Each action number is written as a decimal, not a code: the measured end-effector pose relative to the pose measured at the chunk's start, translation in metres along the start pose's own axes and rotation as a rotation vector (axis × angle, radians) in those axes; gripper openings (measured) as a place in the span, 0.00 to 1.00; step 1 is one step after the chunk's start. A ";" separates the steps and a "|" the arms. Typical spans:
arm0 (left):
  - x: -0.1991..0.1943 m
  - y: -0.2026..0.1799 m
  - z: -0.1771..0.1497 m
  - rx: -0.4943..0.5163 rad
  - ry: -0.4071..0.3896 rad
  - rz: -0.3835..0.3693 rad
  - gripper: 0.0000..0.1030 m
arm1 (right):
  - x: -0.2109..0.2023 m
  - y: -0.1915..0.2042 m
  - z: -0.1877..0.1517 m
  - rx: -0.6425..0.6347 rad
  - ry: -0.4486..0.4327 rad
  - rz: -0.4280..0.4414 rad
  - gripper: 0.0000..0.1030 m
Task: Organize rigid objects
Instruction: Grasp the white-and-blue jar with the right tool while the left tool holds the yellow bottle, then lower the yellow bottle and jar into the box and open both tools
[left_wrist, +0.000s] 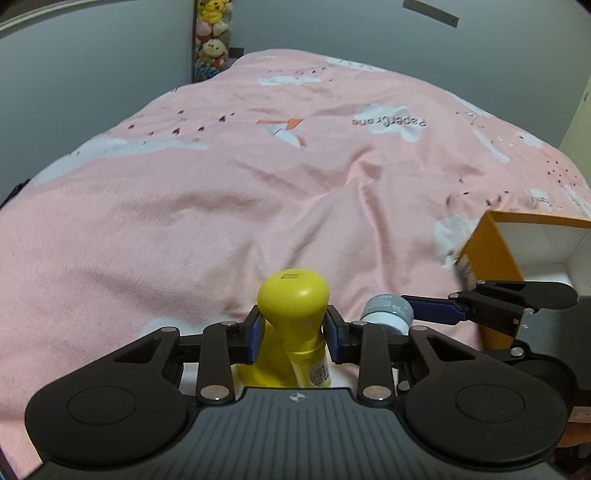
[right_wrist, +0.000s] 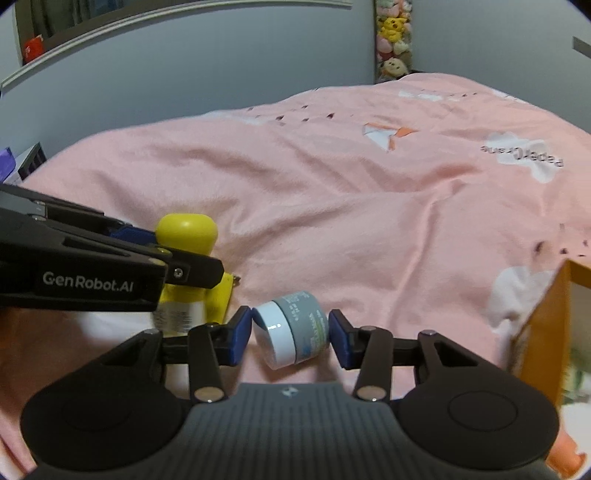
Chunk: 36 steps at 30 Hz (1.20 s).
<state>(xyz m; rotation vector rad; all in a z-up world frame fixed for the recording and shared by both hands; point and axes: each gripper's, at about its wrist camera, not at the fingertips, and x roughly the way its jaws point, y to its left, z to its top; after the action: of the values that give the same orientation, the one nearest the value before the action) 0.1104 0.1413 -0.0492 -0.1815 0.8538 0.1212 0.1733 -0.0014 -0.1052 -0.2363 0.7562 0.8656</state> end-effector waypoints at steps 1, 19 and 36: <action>-0.003 -0.004 0.001 0.009 -0.008 -0.003 0.37 | -0.006 -0.001 0.000 0.009 -0.008 -0.009 0.43; -0.044 -0.113 0.035 0.180 -0.097 -0.259 0.36 | -0.139 -0.055 -0.013 0.136 -0.176 -0.221 0.43; 0.074 -0.239 0.041 0.180 0.188 -0.544 0.36 | -0.161 -0.197 -0.068 0.272 0.108 -0.429 0.42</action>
<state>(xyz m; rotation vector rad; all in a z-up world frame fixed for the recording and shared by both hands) 0.2318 -0.0811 -0.0523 -0.2523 0.9693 -0.4868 0.2230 -0.2567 -0.0647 -0.1936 0.8746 0.3408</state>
